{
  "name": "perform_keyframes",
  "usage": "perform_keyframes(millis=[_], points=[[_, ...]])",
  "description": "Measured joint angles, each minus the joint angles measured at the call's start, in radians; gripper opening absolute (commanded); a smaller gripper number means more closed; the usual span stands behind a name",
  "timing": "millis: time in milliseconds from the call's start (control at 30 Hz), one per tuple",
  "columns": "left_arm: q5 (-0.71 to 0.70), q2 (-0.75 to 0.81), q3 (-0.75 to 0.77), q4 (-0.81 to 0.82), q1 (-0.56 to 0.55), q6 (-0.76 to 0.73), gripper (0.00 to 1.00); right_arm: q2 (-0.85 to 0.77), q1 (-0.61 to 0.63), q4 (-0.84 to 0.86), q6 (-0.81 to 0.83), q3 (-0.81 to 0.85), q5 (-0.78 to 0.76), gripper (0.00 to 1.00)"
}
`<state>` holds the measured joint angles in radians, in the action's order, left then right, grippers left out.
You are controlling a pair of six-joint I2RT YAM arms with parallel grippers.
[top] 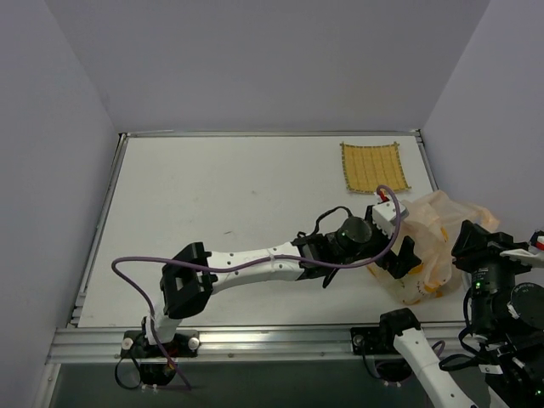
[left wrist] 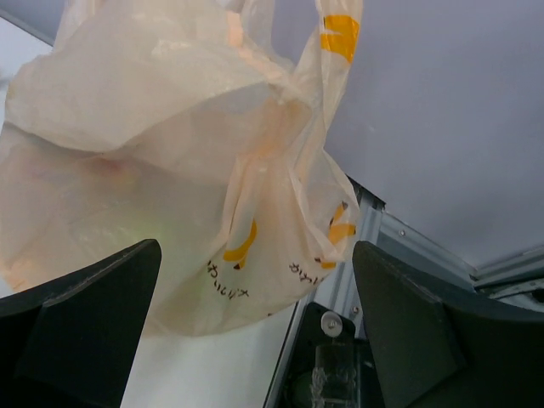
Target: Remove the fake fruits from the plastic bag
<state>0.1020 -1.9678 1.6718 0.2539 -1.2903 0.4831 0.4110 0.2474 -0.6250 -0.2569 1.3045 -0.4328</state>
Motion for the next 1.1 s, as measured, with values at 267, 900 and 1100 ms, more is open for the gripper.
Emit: perform_keyframes(millis=[267, 900, 1100], points=[[-0.062, -0.158, 0.201, 0.074, 0.000, 0.050, 0.94, -0.004, 0.000, -0.002, -0.013, -0.026, -0.005, 0.18], [-0.263, -0.559, 0.848, -0.087, 0.005, 0.112, 0.02, -0.051, 0.000, -0.008, -0.064, -0.059, 0.104, 0.26], [-0.336, -0.374, 0.442, -0.044, 0.032, 0.038, 0.02, -0.059, 0.001, -0.006, -0.081, -0.115, 0.133, 0.35]])
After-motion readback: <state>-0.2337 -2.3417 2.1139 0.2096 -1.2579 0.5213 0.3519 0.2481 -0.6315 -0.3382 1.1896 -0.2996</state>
